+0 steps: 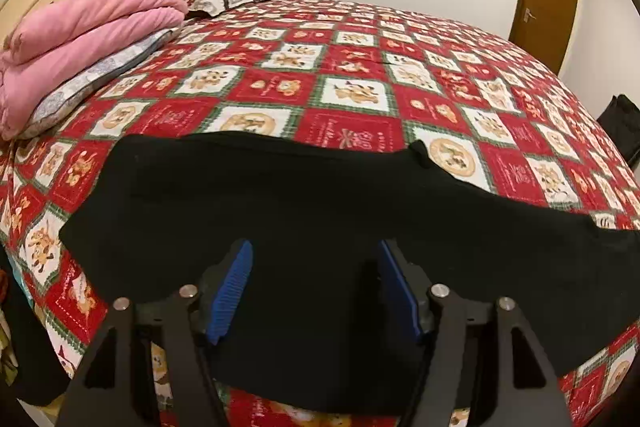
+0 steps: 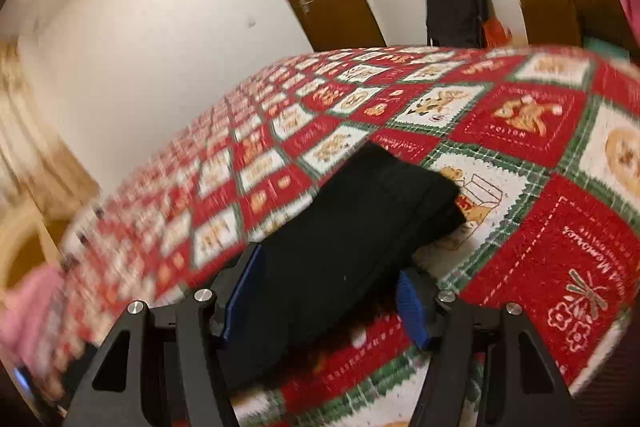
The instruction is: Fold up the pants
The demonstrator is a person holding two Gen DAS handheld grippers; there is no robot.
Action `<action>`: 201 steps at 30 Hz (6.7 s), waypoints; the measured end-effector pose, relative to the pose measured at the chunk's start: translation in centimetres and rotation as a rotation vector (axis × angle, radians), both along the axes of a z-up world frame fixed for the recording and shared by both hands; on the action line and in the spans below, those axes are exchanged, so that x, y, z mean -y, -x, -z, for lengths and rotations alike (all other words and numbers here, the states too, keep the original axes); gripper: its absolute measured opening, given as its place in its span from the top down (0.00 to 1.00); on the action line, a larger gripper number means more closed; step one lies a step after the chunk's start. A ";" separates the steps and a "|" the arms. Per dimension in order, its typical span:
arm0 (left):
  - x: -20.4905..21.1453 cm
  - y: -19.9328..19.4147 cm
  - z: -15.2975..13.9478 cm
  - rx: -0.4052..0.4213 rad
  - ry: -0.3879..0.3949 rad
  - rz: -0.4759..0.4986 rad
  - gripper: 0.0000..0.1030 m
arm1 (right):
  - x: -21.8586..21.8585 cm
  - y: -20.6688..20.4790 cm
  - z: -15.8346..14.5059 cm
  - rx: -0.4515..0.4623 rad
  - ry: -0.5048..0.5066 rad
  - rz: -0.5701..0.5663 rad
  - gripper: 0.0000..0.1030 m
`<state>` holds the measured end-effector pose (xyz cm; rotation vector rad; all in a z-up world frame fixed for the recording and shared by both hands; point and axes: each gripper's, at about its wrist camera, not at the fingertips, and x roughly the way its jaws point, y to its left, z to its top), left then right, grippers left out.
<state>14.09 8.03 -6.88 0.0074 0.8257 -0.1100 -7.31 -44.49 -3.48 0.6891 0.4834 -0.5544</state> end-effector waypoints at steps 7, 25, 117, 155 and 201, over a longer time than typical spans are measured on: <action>-1.0 0.1 0.0 -0.010 0.033 -0.022 0.34 | 2.2 -1.8 1.4 -0.017 -0.104 -0.067 0.92; -1.8 0.6 -0.4 -0.015 0.045 -0.025 0.31 | -26.5 -13.6 0.9 -0.063 0.229 -0.950 0.91; -14.0 0.5 1.4 -0.049 0.190 -0.369 0.21 | -30.6 -16.7 5.0 -0.186 0.237 -0.799 0.33; 4.4 5.1 -6.8 0.407 0.036 0.196 0.79 | -22.5 -14.6 3.2 0.010 -0.111 -0.626 0.30; 20.3 12.2 -1.6 0.268 -0.091 0.646 0.79 | -19.1 -17.7 1.1 0.057 -0.254 -0.847 0.86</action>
